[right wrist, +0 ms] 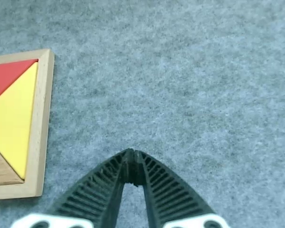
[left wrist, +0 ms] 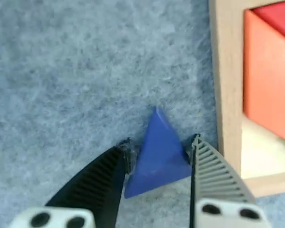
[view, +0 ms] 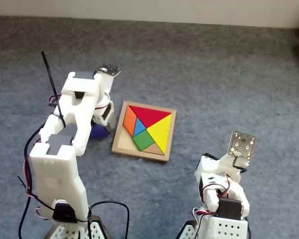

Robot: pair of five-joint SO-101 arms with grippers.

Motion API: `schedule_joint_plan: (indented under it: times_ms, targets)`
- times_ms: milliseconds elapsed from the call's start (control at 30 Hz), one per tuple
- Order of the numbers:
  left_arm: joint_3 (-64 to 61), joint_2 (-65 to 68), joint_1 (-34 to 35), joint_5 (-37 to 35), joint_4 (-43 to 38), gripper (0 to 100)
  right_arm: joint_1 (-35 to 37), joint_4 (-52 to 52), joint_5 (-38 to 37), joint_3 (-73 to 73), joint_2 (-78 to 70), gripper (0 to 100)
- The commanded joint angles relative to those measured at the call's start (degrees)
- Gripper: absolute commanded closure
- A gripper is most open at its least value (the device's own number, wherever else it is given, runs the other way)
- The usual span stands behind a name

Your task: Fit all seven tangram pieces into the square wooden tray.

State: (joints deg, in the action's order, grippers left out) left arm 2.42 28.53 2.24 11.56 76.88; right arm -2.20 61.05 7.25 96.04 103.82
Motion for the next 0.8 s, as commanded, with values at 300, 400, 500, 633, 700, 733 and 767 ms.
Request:
schedule_joint_plan:
  times_ms: [300, 400, 500, 633, 700, 733, 767]
  targets:
    - [0.6, -14.9, 3.6, 8.4, 9.6, 80, -0.5, -2.1, -0.4, 8.2, 0.3, 99.3]
    - [-0.7, -17.0, 2.4, 5.4, 10.5, 80, -0.5, -2.1, -0.4, 8.2, 0.3, 99.3]
    - [-5.1, -17.9, -0.7, 6.6, 9.2, 80, -0.5, -2.1, -0.4, 8.2, 0.3, 99.3]
    - [-11.3, -17.5, -3.6, 6.9, 4.0, 80, -0.5, -2.1, -0.4, 8.2, 0.3, 99.3]
    - [-14.8, -17.5, -4.1, 6.9, -0.2, 80, -0.5, -2.1, -0.4, 8.2, 0.3, 99.3]
    - [-16.2, -17.5, -4.2, 6.9, -2.1, 80, -0.5, -2.1, -0.4, 8.2, 0.3, 99.3]
    - [-17.5, -17.5, -4.0, 6.9, -4.0, 80, -0.5, -2.1, -0.4, 8.2, 0.3, 99.3]
